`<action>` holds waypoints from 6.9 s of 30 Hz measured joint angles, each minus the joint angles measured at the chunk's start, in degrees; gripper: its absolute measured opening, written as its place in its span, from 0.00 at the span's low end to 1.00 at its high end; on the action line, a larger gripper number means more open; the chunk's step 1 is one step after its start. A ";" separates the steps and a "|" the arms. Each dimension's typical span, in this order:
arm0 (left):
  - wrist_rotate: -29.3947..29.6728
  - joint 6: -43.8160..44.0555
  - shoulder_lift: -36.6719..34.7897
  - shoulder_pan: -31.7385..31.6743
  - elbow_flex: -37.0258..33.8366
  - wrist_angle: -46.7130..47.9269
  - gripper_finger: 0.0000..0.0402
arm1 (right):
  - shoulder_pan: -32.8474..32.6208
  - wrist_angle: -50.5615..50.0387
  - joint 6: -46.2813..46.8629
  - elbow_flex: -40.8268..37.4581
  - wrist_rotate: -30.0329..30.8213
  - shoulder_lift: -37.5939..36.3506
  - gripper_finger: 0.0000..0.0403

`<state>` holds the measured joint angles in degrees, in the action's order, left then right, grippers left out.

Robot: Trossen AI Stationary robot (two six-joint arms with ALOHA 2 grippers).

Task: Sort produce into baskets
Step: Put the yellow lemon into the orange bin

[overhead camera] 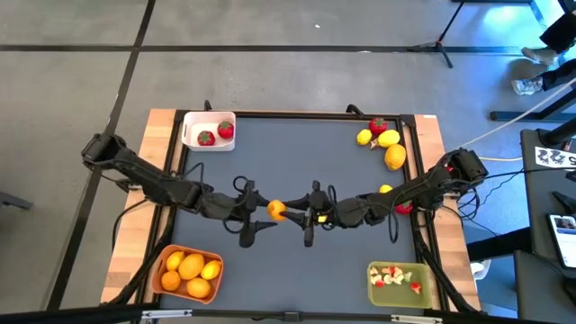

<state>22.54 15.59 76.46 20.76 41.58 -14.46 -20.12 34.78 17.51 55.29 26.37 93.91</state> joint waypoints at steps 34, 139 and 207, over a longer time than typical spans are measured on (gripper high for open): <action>0.23 -6.79 2.12 -1.25 0.87 -0.33 0.50 | -0.11 0.92 -1.45 -0.04 -0.95 1.23 0.27; 6.60 19.09 -7.33 8.08 13.11 64.31 0.65 | 6.02 -62.33 19.93 0.07 6.87 -18.21 0.56; 11.74 15.78 -3.48 6.88 13.00 55.32 0.65 | 20.96 -65.36 29.63 -10.84 -19.05 -22.75 0.36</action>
<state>34.29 31.37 72.98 27.64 54.59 40.86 0.84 -30.57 47.14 44.44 7.32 71.16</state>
